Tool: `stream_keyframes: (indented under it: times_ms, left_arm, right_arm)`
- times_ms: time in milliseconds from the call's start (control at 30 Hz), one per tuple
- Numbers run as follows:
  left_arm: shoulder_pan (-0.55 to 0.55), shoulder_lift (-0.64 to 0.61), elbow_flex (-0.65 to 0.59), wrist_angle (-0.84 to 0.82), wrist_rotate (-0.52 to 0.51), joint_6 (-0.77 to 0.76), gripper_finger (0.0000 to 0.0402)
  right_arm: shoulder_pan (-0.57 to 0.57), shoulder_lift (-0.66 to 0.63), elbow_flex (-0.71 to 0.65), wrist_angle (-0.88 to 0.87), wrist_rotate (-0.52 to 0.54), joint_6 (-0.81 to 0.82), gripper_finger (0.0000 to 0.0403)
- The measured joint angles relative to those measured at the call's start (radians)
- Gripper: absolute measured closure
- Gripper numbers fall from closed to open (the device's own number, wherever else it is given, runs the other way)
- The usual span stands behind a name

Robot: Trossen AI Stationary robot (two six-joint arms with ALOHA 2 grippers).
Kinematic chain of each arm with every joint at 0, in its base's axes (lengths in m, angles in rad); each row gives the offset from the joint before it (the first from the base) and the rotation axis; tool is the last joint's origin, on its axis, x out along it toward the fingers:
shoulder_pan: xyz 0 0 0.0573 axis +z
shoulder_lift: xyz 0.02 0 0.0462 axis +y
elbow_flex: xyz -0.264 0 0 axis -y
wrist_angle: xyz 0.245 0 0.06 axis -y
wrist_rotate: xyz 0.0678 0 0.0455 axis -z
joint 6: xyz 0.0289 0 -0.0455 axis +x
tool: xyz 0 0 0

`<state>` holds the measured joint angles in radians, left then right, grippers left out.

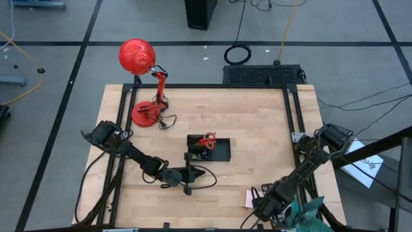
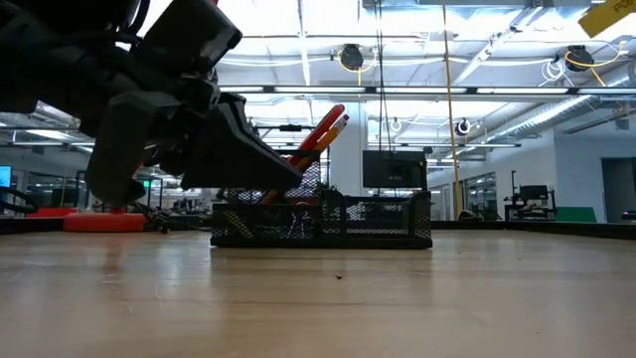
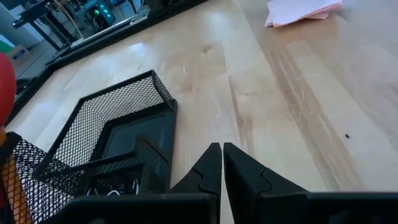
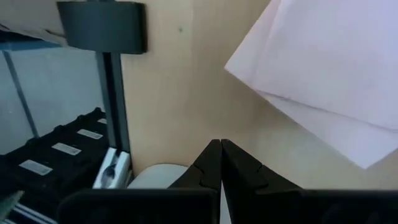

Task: Pick and place office supplies into organizer
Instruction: Put the sticky note into the desk organizer

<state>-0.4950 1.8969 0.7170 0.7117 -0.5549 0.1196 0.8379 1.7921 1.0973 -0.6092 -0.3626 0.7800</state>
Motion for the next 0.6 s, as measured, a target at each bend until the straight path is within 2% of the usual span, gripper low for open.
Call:
stream_keyframes:
  times_ms: [200, 467, 600]
  left_arm:
    - [0.0, 0.0, 0.0, -0.003, 0.0, -0.014, 0.0398]
    - [0.0, 0.0, 0.0, -0.003, -0.001, -0.016, 0.0372]
    - [0.0, 0.0, 0.0, -0.003, 0.0, -0.028, 0.0371]
  right_arm:
    - [0.0, 0.006, 0.0, 0.009, 0.114, -0.043, 0.0403]
    - [-0.008, 0.006, 0.0, 0.005, 0.266, -0.142, 0.0403]
    - [-0.035, 0.005, 0.0, -0.002, 0.348, -0.201, 0.0403]
